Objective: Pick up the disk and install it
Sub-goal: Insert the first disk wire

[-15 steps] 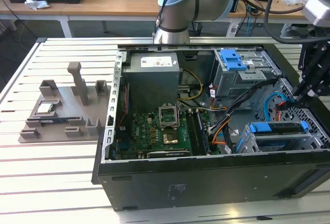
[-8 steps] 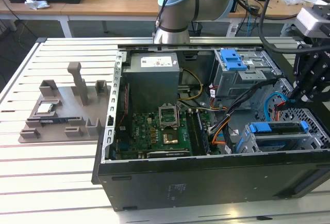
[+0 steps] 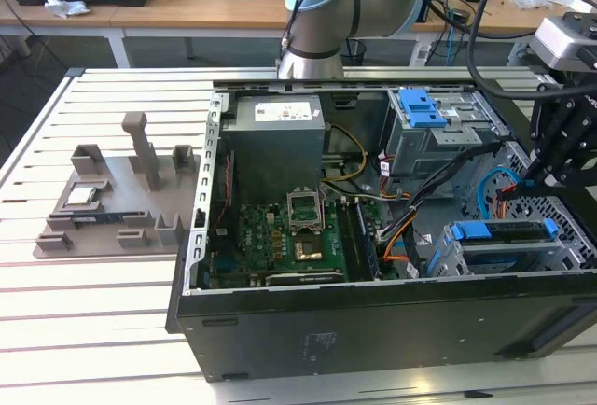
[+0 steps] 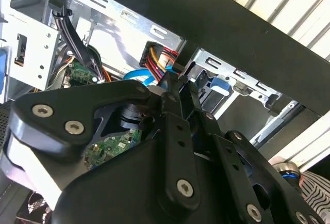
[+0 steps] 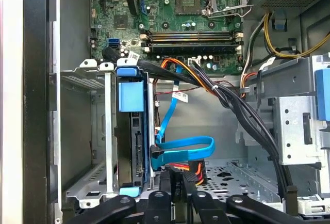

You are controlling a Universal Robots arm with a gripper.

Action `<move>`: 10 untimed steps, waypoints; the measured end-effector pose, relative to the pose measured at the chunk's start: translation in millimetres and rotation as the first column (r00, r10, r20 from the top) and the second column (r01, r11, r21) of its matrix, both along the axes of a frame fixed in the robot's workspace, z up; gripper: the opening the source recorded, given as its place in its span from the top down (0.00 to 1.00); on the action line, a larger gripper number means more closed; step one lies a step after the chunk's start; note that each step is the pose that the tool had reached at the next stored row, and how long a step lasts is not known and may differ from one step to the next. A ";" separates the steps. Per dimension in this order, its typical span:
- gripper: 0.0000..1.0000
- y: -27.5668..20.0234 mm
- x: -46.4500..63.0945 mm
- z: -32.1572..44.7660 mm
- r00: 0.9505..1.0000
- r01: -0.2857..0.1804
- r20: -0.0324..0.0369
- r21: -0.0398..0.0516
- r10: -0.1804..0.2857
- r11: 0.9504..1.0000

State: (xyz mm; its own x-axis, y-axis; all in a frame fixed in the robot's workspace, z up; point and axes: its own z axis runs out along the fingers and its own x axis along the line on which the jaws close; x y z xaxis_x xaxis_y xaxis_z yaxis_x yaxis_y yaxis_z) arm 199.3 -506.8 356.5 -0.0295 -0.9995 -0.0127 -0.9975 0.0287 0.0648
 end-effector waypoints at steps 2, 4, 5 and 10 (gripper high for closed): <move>0.83 0.0 0.0 0.0 1.000 0.000 0.000 0.000 0.000 1.000; 0.83 0.0 0.0 0.0 1.000 0.000 0.000 0.000 0.000 1.000; 0.83 0.0 0.0 0.0 1.000 0.000 0.000 -0.001 0.000 1.000; 0.83 -18.8 -4.2 -0.3 1.000 -0.004 0.000 -0.001 0.004 1.000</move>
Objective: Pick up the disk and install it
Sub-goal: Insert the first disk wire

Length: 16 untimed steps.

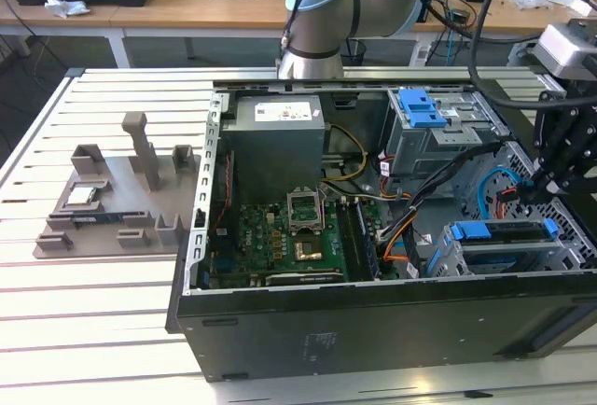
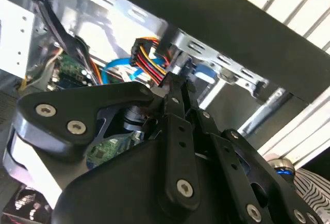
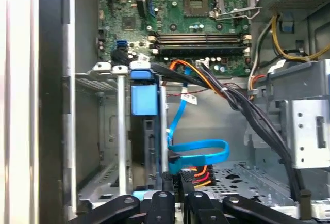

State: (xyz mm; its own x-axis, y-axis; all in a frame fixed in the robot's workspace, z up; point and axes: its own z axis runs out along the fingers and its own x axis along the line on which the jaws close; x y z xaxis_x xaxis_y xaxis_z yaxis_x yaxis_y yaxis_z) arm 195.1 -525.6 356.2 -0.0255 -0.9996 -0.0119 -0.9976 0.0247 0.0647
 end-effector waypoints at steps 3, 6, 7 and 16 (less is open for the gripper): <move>0.83 -11.5 -7.4 -6.8 1.000 -0.005 0.000 0.000 0.005 1.000; 0.83 -11.5 -8.2 -11.2 1.000 -0.006 0.000 0.000 0.006 1.000; 0.83 -11.5 -8.3 -12.4 1.000 -0.006 0.000 0.000 0.006 1.000; 0.83 -11.4 -8.4 -14.6 1.000 -0.006 0.000 0.001 0.006 1.000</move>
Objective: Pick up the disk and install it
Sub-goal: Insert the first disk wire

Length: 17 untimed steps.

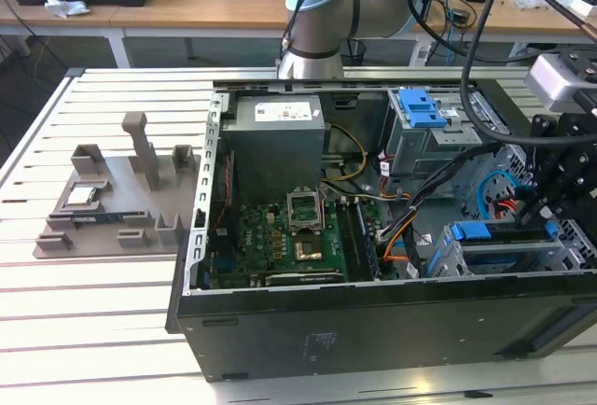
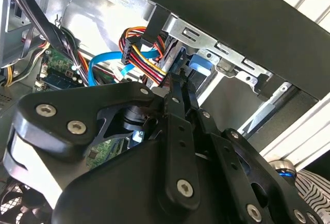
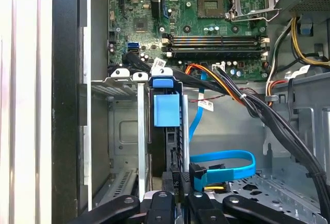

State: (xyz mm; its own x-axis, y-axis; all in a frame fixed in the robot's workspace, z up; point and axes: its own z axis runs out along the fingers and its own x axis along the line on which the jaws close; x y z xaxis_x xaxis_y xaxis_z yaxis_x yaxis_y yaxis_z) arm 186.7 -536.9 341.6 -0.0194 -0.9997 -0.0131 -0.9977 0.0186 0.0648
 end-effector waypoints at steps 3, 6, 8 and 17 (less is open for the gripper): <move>0.83 0.1 0.0 2.7 1.000 0.000 0.000 -0.001 0.000 1.000; 0.83 0.2 0.0 2.3 1.000 0.000 0.000 0.002 0.000 1.000; 0.83 0.2 0.1 1.7 1.000 0.000 0.000 0.006 0.000 1.000; 0.83 -0.1 0.0 -4.9 1.000 0.000 0.000 0.012 0.000 1.000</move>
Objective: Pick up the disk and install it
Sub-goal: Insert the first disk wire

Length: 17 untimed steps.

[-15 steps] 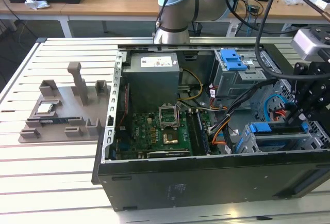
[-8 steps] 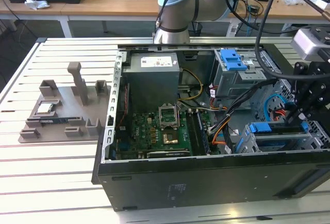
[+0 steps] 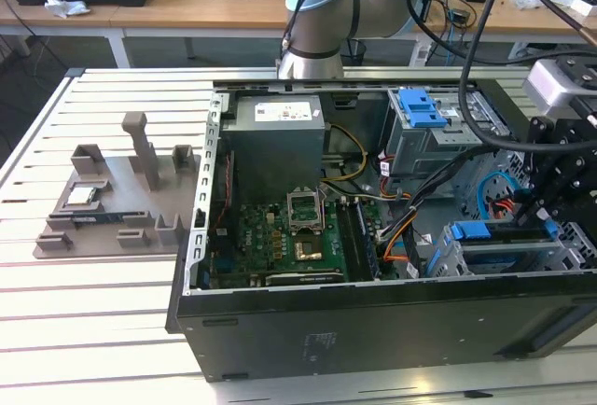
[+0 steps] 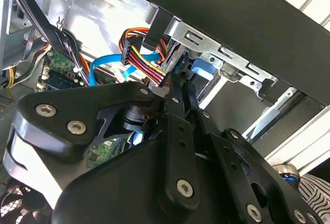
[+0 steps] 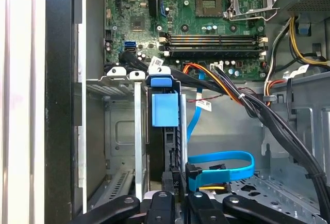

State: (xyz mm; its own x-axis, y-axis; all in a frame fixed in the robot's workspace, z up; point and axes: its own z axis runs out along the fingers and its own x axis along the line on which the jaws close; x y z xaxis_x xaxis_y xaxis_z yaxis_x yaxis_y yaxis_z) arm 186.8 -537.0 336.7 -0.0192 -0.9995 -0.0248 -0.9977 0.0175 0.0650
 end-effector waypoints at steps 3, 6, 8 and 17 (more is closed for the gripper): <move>0.82 0.0 0.0 -0.2 1.000 0.000 0.000 0.000 0.000 1.000; 0.69 0.0 0.0 0.2 1.000 0.000 0.000 -0.001 0.000 1.000; 0.69 0.0 0.0 4.6 1.000 0.000 0.000 0.000 0.000 1.000; 0.89 3.6 0.0 48.2 1.000 0.000 0.000 -0.001 0.000 1.000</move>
